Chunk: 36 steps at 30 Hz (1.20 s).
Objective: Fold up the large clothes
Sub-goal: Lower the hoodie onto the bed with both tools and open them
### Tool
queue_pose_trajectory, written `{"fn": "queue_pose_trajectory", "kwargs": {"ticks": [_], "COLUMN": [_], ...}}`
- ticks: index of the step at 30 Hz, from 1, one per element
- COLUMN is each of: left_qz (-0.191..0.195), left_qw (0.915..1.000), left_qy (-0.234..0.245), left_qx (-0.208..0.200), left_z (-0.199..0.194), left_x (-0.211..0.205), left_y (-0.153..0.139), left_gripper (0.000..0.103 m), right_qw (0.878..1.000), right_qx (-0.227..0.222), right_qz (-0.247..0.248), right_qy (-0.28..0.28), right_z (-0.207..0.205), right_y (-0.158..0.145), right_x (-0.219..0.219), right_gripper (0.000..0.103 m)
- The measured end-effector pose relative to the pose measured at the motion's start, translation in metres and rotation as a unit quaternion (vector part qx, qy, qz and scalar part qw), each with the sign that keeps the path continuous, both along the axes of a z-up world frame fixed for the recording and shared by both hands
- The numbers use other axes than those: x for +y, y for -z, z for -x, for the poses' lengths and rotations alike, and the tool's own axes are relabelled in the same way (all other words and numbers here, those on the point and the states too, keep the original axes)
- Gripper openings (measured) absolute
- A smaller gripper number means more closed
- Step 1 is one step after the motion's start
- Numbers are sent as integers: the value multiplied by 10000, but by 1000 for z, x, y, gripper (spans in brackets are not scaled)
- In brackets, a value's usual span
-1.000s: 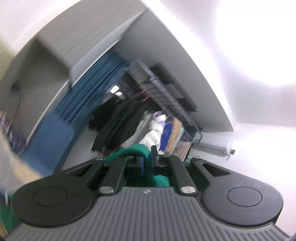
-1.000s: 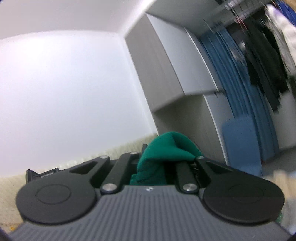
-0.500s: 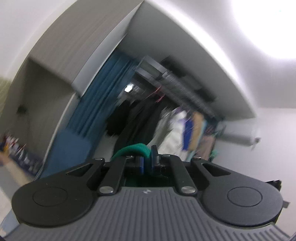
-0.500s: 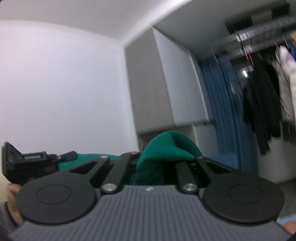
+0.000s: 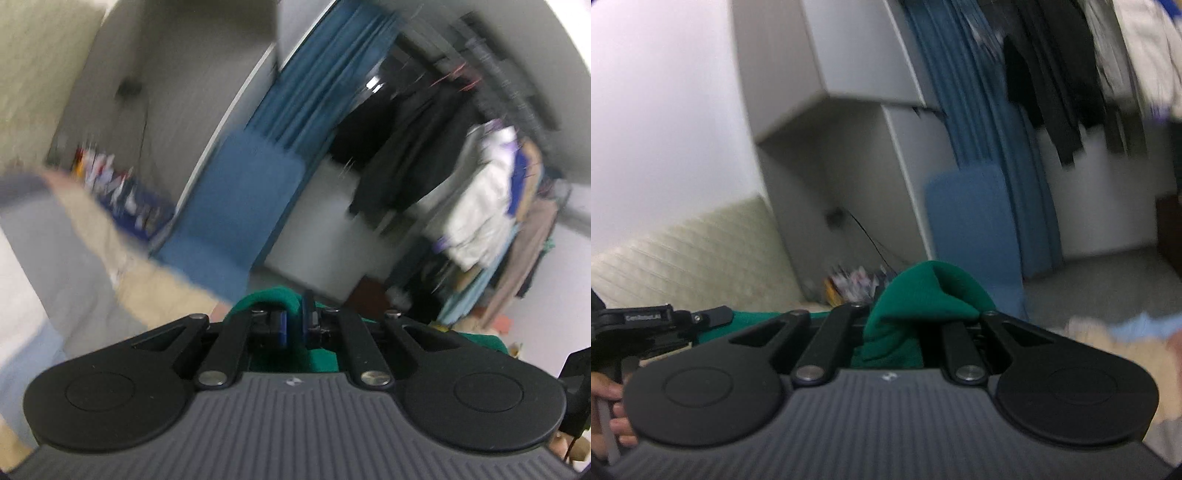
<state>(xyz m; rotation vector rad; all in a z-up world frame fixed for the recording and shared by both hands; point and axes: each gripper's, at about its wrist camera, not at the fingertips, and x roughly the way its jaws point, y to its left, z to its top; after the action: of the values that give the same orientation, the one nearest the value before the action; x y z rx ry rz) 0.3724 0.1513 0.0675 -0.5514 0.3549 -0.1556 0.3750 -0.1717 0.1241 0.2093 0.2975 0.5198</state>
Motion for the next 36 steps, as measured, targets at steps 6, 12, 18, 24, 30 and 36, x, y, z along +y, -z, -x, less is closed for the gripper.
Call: {"fn": "queue_pose_trajectory", "kwargs": {"ticks": [6,12,18,24,30,36], "left_qz": [-96,-295,-608,-890,-1210,-1282], "left_qw": [9969,9924,9886,9848,9828,9824], "left_qy": [78,127,90,54,-51,-124], "left_qx": [781,1188,1373,1491,1397,1356], "left_z": [-115,-180,-207,-170,-113,-28], "left_x": [8,7,0,-15,-35,-61], "left_y": [133,220,251,198,147,110], "left_gripper": [8,9,9,53,57,57], "right_qw": [9976,9919,9875,9864,9898,9930], "right_qx": [576,1039,1164,1261,1123,829], "right_qz": [240,553,909,867,704,676], "right_qy": [305,482,543,592,526,492], "right_z": [-85,-126,-134,-135,-92,-9], "right_y": [126,210,239,229,195,153], "right_x": [16,20,26,27,21,14], "right_gripper": [11,11,11,24,64,63]}}
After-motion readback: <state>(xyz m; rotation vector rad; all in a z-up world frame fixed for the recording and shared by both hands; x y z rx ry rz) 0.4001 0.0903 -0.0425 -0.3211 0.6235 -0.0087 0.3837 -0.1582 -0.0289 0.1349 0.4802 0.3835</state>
